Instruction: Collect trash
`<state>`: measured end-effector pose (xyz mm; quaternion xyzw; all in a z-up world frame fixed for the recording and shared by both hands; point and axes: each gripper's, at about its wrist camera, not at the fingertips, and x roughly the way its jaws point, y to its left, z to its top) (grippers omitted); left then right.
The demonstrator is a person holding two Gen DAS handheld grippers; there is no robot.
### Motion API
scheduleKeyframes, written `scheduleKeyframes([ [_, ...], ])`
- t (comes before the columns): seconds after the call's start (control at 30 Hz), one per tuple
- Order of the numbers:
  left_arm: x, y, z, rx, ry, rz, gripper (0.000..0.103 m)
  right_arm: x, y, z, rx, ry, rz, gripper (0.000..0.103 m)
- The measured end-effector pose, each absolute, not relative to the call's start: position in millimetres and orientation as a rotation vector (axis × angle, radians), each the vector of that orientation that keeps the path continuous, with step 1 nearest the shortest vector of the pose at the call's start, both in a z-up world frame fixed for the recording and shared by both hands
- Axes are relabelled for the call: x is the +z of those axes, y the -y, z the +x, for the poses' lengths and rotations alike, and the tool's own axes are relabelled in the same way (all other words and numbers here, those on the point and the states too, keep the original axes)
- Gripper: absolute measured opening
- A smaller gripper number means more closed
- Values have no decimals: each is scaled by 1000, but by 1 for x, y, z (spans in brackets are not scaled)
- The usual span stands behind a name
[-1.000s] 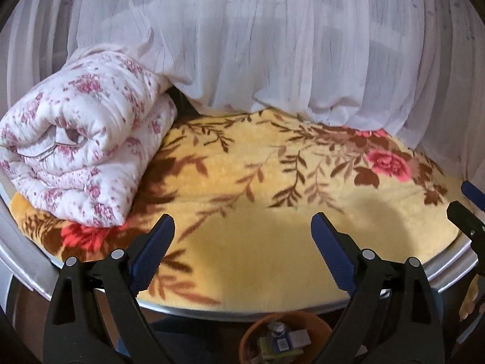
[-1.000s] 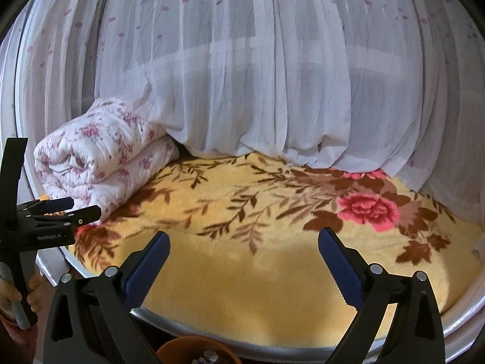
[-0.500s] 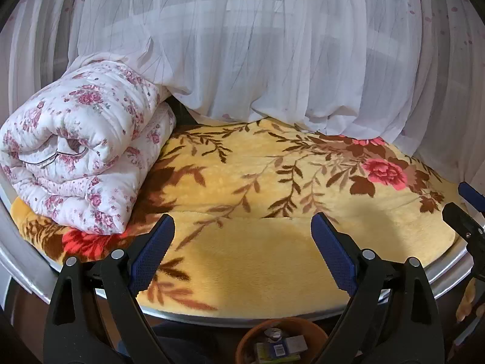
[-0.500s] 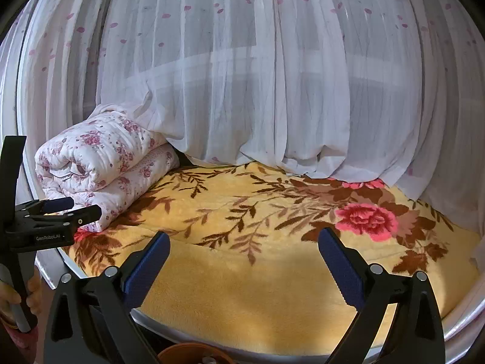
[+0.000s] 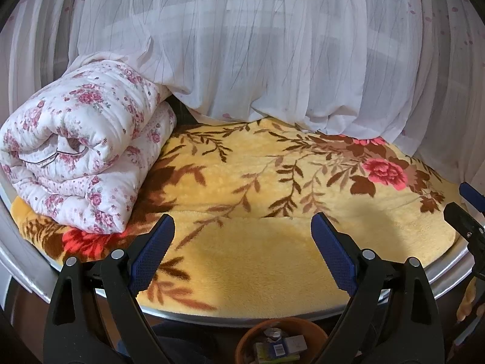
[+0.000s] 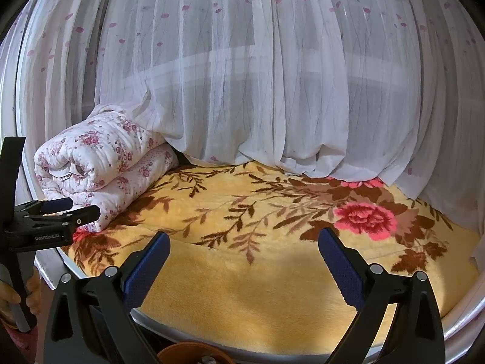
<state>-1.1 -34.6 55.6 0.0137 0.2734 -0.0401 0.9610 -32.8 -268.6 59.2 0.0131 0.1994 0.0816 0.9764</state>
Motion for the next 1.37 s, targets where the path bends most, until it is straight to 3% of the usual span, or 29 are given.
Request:
scheduleKeyframes([
  [1.37, 57, 31, -1, -45, -552, 7, 89, 59, 271, -32, 166, -404, 27, 97],
])
